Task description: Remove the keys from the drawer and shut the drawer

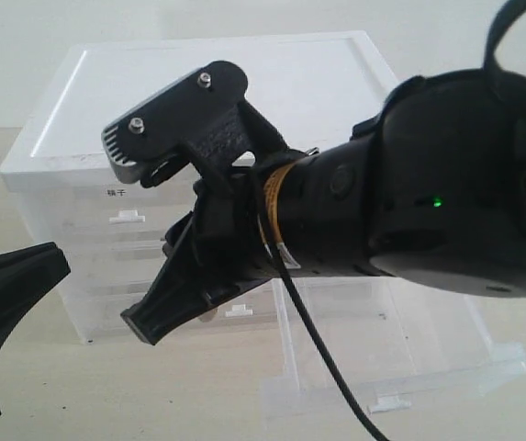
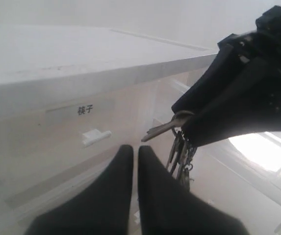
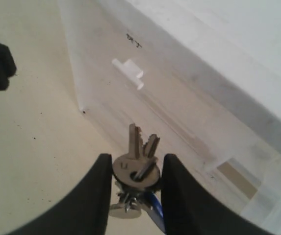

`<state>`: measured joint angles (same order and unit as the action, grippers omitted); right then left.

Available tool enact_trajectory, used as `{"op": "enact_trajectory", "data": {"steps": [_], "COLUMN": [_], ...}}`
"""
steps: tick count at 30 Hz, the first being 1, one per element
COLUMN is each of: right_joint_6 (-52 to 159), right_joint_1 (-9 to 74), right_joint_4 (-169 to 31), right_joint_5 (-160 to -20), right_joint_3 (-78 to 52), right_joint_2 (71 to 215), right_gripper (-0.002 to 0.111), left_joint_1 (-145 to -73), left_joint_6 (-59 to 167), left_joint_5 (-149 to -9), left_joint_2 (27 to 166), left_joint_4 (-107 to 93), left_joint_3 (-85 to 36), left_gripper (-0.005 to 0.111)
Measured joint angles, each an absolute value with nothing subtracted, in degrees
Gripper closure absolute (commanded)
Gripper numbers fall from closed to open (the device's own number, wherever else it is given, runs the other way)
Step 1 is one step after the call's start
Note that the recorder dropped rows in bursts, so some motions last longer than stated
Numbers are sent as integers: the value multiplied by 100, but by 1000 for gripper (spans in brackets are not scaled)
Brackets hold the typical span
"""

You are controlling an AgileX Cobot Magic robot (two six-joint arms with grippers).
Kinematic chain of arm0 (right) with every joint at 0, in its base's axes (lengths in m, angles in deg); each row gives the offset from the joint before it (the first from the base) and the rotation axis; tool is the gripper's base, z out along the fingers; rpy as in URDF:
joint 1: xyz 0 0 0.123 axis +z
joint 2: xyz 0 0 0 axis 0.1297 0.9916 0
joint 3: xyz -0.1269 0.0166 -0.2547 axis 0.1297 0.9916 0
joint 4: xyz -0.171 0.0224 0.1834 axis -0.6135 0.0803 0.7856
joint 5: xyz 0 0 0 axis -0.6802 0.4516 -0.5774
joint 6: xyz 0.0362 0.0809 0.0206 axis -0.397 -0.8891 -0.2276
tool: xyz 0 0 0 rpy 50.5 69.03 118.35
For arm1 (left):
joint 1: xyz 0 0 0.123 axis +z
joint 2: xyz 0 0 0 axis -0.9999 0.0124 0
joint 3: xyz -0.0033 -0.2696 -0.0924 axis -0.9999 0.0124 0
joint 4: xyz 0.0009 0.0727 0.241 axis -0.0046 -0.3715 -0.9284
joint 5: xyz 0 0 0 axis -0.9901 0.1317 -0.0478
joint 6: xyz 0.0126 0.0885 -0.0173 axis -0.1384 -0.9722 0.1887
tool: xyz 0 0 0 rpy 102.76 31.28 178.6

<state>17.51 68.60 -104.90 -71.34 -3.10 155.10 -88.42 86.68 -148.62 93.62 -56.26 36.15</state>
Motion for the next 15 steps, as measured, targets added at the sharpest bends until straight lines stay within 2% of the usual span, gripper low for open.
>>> {"op": "enact_trajectory", "data": {"steps": [15], "right_joint_6": [1369], "right_joint_1": [6867], "right_joint_4": [-11257], "right_joint_5": [-6874], "right_joint_3": [-319], "right_joint_2": [15767], "right_gripper": [108], "left_joint_1": [-8842], "left_joint_6": [8668], "left_joint_5": [-14862], "left_joint_2": [9362], "left_joint_4": [-5647], "left_joint_3": [3615], "left_gripper": [102]}}
